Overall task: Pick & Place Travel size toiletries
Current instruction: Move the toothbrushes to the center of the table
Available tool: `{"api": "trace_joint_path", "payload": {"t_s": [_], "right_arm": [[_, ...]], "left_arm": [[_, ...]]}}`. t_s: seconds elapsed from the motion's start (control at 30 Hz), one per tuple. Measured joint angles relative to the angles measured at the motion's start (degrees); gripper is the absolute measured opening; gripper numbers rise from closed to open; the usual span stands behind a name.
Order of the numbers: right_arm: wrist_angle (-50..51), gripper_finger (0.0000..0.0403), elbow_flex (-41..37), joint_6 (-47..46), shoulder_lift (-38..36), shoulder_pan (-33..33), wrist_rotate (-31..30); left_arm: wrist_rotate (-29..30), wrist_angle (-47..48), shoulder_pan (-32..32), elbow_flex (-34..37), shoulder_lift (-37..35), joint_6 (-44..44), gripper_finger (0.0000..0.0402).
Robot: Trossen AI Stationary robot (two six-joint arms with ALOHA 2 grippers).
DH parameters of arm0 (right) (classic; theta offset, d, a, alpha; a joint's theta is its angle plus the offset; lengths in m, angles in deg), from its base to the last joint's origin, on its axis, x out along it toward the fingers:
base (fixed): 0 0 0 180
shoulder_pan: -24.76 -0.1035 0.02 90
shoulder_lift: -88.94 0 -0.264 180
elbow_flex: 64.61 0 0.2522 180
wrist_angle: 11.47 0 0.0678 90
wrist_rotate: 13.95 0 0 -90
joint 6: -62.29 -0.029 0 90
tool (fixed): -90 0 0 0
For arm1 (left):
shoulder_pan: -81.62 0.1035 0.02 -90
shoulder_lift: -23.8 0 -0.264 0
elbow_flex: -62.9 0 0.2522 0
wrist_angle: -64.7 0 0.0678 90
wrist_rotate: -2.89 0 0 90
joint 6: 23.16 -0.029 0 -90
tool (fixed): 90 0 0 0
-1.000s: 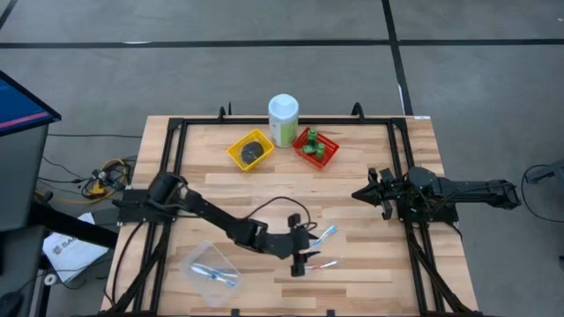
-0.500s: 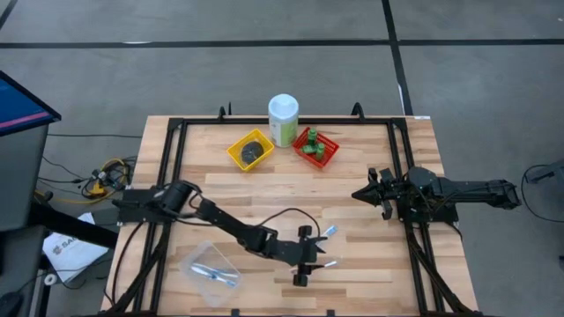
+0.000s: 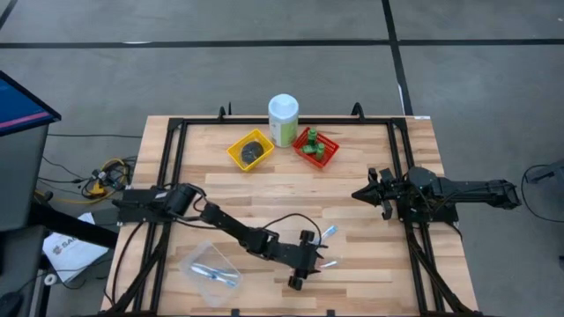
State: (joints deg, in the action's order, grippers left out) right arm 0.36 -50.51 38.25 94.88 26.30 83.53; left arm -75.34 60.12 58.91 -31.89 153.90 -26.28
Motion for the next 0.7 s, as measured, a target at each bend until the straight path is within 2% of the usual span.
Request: {"api": "trace_joint_path", "payload": {"t_s": [0.13, 0.3, 0.47, 0.7], "right_arm": [[0.00, 0.0007, 0.02, 0.02, 0.00, 0.00, 0.00], [0.02, 0.0007, 0.02, 0.00, 0.00, 0.00, 0.00], [0.02, 0.0007, 0.00, 0.00, 0.00, 0.00, 0.00], [0.03, 0.0007, 0.01, 0.00, 0.00, 0.00, 0.00]], "left_arm": [[-0.25, 2.05, 1.18, 0.02, 0.65, 0.68, 0.0191], [-3.24, 2.95, 2.01, 0.00, 1.11, 1.86, 0.0191], [1.45, 8.44, 2.88, -0.08, 0.26, 2.76, 0.0191], [5.10, 20.22, 4.98, 0.03, -2.95, 12.48, 0.0191]]}}
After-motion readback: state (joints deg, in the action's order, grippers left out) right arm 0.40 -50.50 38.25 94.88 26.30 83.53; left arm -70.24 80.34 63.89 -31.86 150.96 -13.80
